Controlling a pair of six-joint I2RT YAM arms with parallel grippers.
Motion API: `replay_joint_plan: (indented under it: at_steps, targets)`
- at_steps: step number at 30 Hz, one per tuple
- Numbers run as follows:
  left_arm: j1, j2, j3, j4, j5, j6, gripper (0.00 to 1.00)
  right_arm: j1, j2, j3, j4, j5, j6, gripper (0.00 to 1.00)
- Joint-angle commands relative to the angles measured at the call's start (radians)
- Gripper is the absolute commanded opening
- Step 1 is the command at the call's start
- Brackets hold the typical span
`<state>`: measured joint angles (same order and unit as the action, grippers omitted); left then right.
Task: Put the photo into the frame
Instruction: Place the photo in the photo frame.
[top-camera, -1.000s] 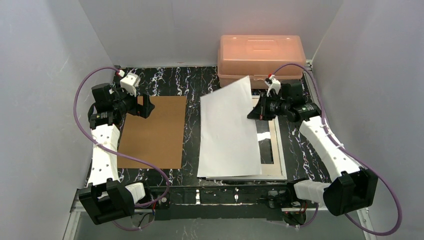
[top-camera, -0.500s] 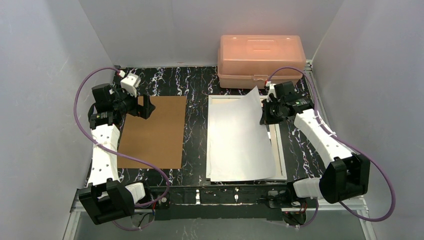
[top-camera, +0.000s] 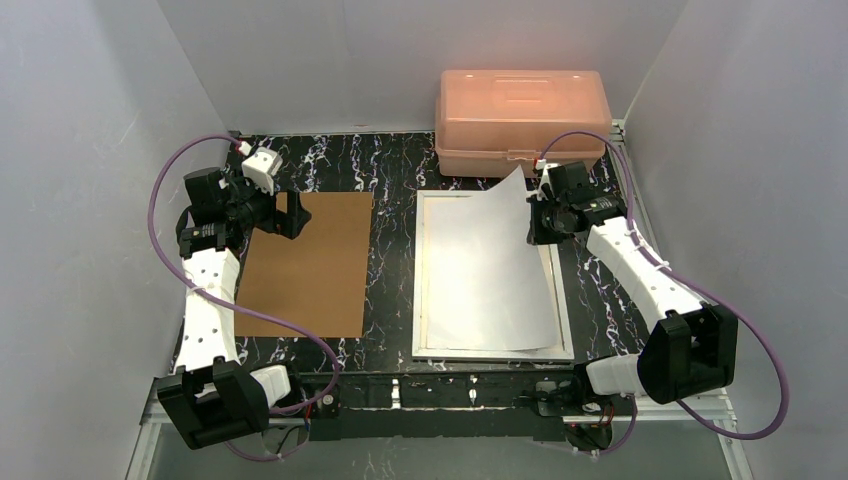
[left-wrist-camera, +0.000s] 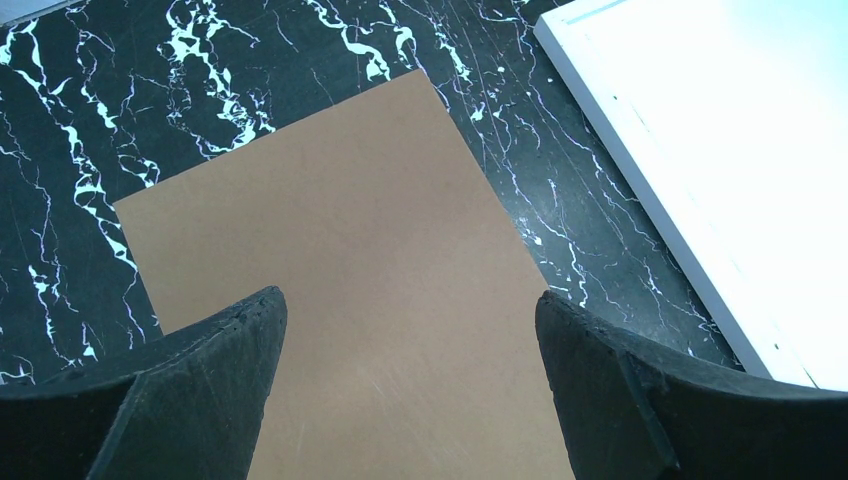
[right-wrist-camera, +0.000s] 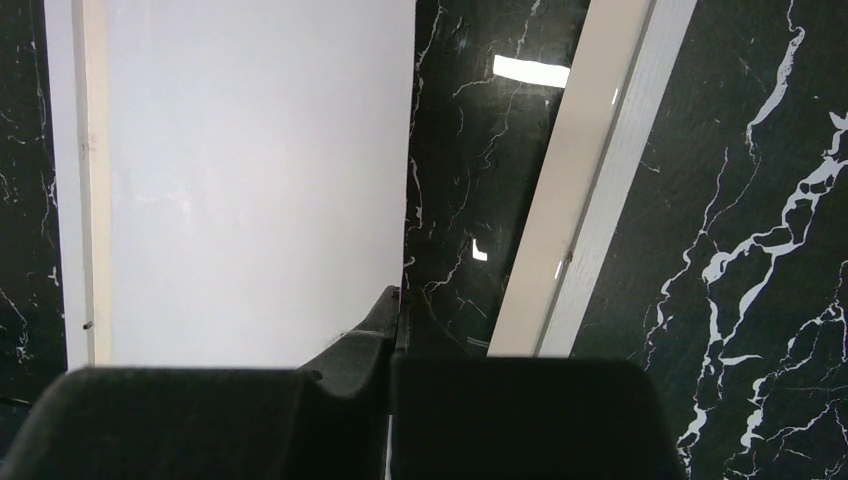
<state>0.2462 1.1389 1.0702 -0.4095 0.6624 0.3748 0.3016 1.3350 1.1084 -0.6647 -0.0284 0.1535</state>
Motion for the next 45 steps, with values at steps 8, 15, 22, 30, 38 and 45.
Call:
replay_joint_plan:
  at_steps: [8,15,22,30,38,45]
  targets:
    - [-0.007,-0.002,0.009,-0.023,0.02,0.011,0.92,-0.008,0.013,-0.037,0.107,0.002,0.037,0.01]
    - [-0.007,-0.002,0.007,-0.024,0.02,0.01,0.92,-0.008,0.021,-0.058,0.144,0.022,0.054,0.01]
    - [-0.007,0.001,0.007,-0.023,0.022,0.01,0.92,-0.008,0.028,-0.052,0.16,0.058,0.048,0.01]
    - [-0.007,0.0,0.004,-0.027,0.021,0.01,0.92,-0.008,0.053,-0.034,0.178,0.036,0.04,0.01]
    - [-0.007,0.005,0.007,-0.028,0.023,0.009,0.92,-0.007,0.061,-0.02,0.197,0.036,0.028,0.01]
    - [-0.008,0.005,0.009,-0.029,0.023,0.009,0.92,-0.007,0.073,-0.026,0.202,0.042,0.019,0.01]
